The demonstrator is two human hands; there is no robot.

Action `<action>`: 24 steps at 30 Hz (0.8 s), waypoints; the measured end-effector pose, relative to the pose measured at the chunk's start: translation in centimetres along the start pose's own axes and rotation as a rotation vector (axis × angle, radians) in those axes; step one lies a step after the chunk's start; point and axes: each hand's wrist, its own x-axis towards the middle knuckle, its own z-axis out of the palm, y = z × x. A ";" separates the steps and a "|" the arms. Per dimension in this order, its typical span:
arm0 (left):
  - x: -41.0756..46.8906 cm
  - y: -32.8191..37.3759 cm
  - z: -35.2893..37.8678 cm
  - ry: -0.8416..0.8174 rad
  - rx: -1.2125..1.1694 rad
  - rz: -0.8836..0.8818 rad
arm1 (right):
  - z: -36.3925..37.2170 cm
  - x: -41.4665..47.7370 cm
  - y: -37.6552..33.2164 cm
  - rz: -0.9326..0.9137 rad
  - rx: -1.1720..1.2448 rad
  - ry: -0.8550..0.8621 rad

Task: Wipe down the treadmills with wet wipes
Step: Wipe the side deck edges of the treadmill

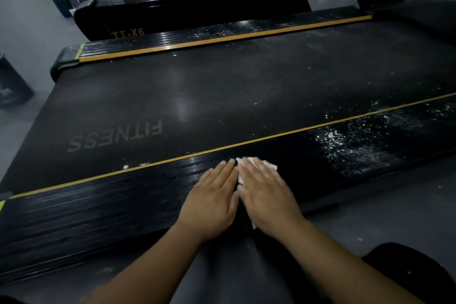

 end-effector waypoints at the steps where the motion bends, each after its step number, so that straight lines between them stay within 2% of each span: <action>1: 0.1 0.0 -0.1 -0.007 -0.011 -0.001 | 0.0 -0.9 0.1 -0.041 -0.001 -0.012; 3: 0.2 0.1 -0.5 -0.016 -0.027 -0.018 | -0.7 -1.1 1.8 -0.016 -0.012 -0.003; 7: 0.5 0.3 -0.8 -0.029 -0.033 -0.033 | -1.2 3.0 4.7 0.200 -0.034 0.025; 9: 0.5 0.2 -0.8 -0.026 -0.030 -0.033 | -1.1 3.9 2.7 0.152 -0.029 0.026; 12: 0.8 0.1 -1.0 -0.049 -0.029 -0.052 | -0.6 1.1 0.3 -0.040 0.019 -0.030; 14: 1.0 0.4 -1.1 -0.069 -0.028 -0.075 | -1.1 -0.5 1.6 -0.048 0.042 -0.017; 18: 1.3 1.1 -0.8 -0.084 0.005 -0.101 | -2.0 2.1 6.3 0.242 0.007 -0.010; 19: 1.4 1.1 -0.7 -0.083 0.009 -0.107 | -1.9 3.0 6.2 0.262 -0.022 -0.014; 21: 1.6 1.3 -0.6 -0.084 0.010 -0.115 | -1.5 3.6 4.4 0.224 -0.046 -0.015; 24: 2.2 2.0 -0.6 -0.080 -0.004 -0.127 | -1.0 -0.3 1.3 0.038 -0.058 0.011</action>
